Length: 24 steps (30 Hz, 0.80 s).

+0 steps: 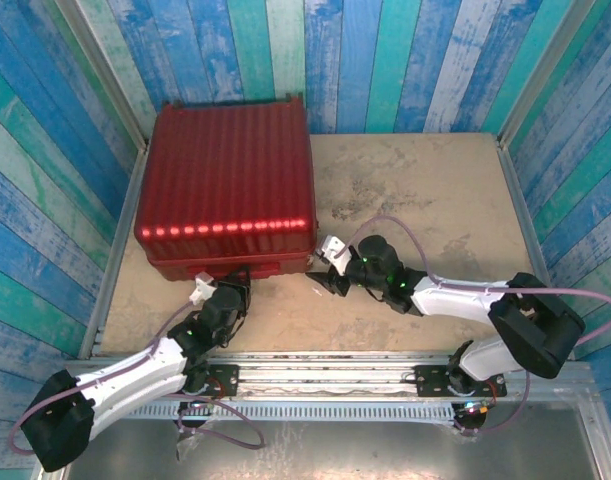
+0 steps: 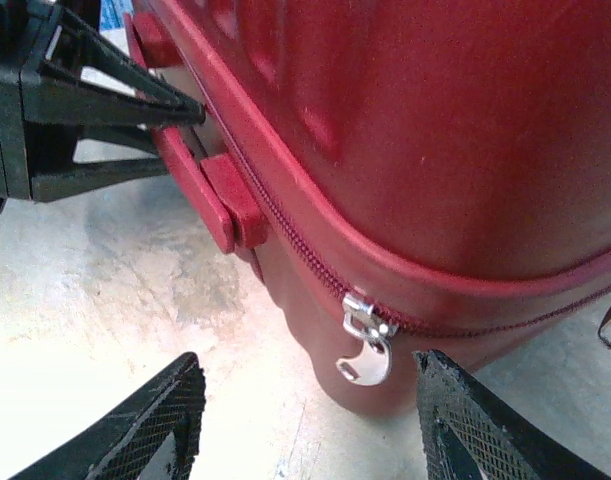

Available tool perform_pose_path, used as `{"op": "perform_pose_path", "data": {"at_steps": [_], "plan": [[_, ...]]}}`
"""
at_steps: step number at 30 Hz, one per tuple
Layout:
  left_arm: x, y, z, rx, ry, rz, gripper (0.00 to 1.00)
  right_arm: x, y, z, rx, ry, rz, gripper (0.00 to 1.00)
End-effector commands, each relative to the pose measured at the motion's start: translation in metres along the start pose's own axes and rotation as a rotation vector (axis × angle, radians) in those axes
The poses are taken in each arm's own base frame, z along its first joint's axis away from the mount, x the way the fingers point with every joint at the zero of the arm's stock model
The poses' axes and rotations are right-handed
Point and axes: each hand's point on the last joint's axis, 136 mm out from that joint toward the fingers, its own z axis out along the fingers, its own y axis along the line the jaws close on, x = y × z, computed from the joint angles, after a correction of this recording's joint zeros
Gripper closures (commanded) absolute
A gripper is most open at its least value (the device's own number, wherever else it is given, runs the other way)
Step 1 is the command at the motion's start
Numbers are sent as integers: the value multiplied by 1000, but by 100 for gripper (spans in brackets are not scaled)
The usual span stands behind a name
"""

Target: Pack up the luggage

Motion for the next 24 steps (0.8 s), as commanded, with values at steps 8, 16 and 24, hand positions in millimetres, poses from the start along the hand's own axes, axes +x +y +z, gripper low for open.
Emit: {"op": "perform_pose_path", "data": {"at_steps": [8, 16, 24], "plan": [[-30, 104, -14, -332, -41, 406, 100, -11, -13, 19, 37, -29, 49, 50], [-31, 105, -15, -333, -45, 411, 100, -14, -27, 21, 112, -43, 133, 68], [-29, 101, -14, -323, -32, 432, 100, 2, -31, 31, 166, -37, 282, 77]]}}
